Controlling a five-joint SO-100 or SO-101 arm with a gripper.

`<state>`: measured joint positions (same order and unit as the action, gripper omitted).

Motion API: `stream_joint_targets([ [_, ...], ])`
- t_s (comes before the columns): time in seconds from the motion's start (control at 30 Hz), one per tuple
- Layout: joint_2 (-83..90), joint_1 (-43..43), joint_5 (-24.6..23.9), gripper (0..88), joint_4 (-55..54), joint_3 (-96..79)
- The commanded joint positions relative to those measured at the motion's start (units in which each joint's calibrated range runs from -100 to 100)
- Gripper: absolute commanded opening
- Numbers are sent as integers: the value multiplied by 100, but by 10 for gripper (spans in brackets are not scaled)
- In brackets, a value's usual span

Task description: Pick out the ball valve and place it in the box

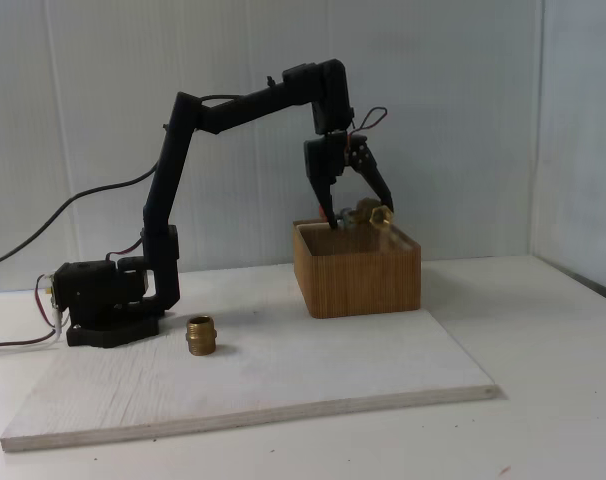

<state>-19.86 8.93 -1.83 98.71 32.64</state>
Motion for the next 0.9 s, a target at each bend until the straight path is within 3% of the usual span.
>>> stream_joint_targets([
  [0.0,125,-22,-18,17,51,-42],
  [0.87,-392,89,-205,17,-164,-105],
])
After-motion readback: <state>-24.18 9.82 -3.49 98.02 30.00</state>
